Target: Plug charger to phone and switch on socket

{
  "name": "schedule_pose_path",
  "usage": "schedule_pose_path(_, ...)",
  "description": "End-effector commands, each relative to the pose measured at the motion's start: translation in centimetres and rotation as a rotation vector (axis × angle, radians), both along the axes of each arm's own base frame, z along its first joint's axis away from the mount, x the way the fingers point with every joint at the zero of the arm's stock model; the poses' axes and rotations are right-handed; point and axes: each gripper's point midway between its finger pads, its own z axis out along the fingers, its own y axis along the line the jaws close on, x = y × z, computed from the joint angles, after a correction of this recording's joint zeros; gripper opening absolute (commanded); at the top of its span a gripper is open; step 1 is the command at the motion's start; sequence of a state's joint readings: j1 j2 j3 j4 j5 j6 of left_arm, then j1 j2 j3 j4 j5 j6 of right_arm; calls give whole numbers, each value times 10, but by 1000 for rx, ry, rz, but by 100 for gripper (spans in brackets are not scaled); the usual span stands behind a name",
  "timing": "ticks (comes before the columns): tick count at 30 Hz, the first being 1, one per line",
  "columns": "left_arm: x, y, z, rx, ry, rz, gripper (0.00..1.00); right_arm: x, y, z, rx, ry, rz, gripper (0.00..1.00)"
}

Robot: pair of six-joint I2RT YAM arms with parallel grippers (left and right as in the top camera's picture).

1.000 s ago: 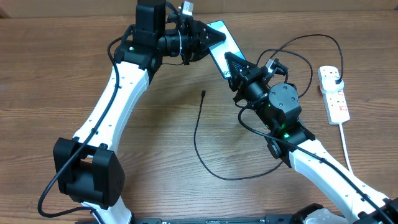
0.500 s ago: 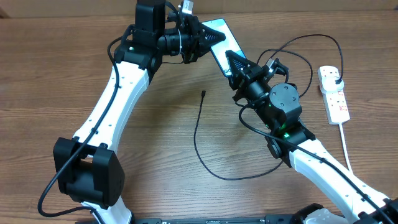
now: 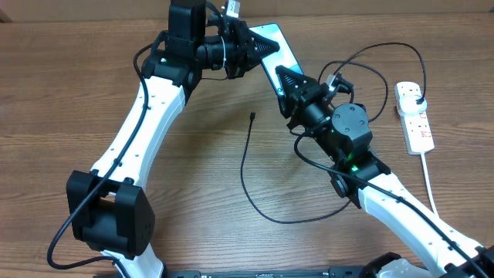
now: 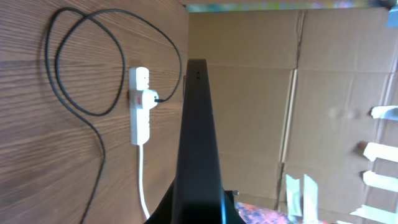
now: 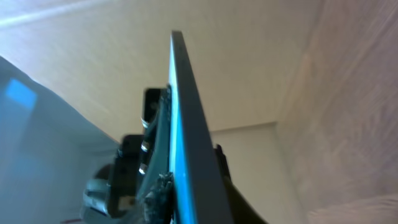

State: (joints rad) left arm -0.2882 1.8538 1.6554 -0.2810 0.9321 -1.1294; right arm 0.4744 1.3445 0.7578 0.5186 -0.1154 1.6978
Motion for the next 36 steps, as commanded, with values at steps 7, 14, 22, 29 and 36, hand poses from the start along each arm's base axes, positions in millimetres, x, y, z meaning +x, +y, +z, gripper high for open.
schedule_pose_path(7,11,37,-21,132,-166,-15,4,-3,-8,-38,-145,128,22,43)
schedule_pose_path(14,13,88,-52,262,-137,17,4,-6,-24,-75,-344,176,41,74)
schedule_pose_path(22,3,126,-47,191,-149,-26,4,-38,-17,-116,-690,91,295,77)
schedule_pose_path(29,-10,149,-23,21,-170,-72,4,-82,3,-133,-855,-110,639,81)
schedule_pose_path(36,-15,163,-17,-35,-150,-65,4,-88,-1,-137,-861,-48,663,76)
